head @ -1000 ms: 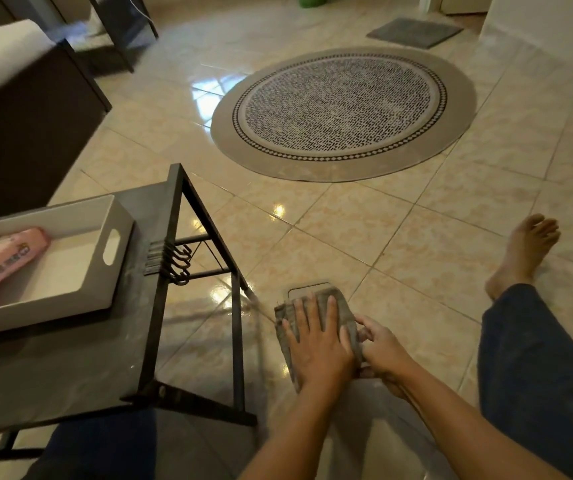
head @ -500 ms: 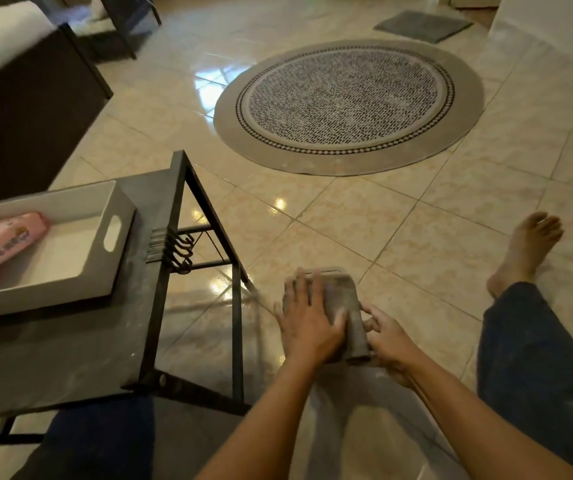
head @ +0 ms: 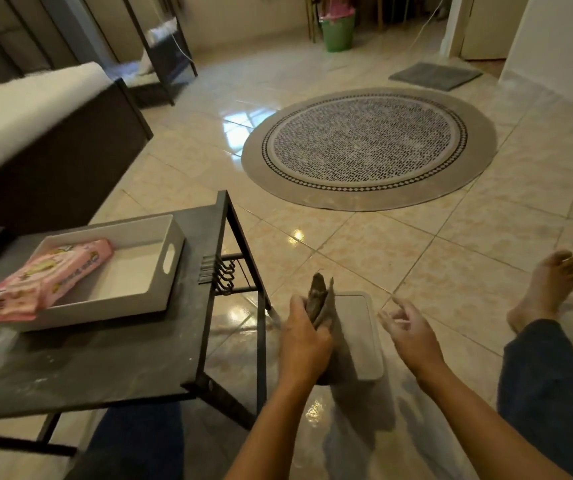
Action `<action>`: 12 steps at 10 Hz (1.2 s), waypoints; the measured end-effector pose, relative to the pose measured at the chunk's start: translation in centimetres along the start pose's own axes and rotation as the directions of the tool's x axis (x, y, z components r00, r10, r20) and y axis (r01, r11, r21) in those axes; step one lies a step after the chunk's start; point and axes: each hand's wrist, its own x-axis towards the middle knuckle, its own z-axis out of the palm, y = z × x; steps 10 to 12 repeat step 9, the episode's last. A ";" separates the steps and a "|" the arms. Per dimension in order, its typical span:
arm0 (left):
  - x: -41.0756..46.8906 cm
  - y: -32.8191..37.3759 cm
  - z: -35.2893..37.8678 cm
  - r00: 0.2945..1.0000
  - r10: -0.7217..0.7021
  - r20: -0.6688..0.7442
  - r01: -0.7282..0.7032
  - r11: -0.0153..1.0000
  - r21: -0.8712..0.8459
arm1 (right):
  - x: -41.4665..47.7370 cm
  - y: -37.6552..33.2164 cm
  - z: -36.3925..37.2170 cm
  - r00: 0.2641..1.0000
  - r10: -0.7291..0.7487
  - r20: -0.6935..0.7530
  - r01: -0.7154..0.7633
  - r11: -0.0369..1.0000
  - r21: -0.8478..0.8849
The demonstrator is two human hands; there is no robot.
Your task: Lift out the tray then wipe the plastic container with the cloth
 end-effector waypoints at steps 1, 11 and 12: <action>-1.3 4.8 -3.9 0.994 0.111 -0.009 -0.112 0.988 -0.105 | -1.4 -6.8 -0.7 0.948 -0.177 0.266 0.076 0.933 0.351; 8.0 1.9 -31.9 0.959 0.133 -0.250 0.048 0.793 0.607 | -2.6 -31.7 19.1 0.676 -0.626 0.390 0.692 0.721 -0.042; 8.0 1.9 -31.9 0.959 0.133 -0.250 0.048 0.793 0.607 | -2.6 -31.7 19.1 0.676 -0.626 0.390 0.692 0.721 -0.042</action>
